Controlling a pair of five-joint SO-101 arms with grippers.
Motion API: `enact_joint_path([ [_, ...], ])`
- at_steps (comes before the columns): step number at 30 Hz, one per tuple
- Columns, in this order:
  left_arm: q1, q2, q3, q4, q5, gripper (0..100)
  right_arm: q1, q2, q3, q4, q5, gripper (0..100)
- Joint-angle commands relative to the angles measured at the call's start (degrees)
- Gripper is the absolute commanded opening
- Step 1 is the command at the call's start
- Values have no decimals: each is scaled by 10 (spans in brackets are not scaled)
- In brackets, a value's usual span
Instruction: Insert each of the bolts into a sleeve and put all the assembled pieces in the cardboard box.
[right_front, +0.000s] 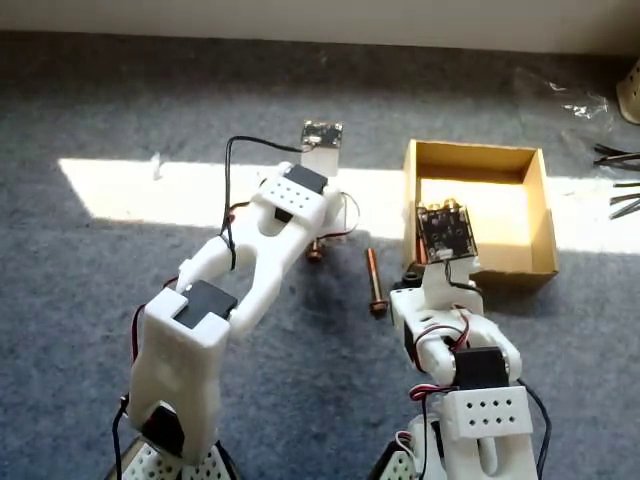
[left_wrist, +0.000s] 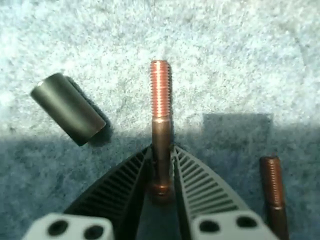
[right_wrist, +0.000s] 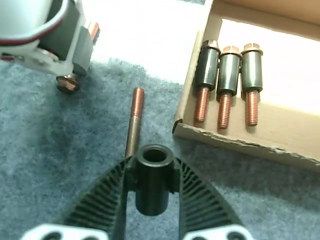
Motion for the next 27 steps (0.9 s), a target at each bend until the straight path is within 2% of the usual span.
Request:
enact_joint_path([
  [1, -7, 9, -7, -4, -68, 59, 7, -9, -4, -15, 5, 4],
  [9, -19, 11, -37, 114, -178, 59, 7, -9, -4, -15, 5, 4],
  [16, -59, 12, -133, 274, -328, 59, 7, -9, -3, -15, 6, 4],
  [19, -76, 12, -167, 337, -427, 59, 7, -9, -3, -15, 6, 4],
  [22, -86, 12, -180, 382, -565, 59, 7, -9, -3, -15, 6, 4],
  [27, -127, 15, -159, 385, -740, 17, 7, -9, -3, -15, 6, 4],
])
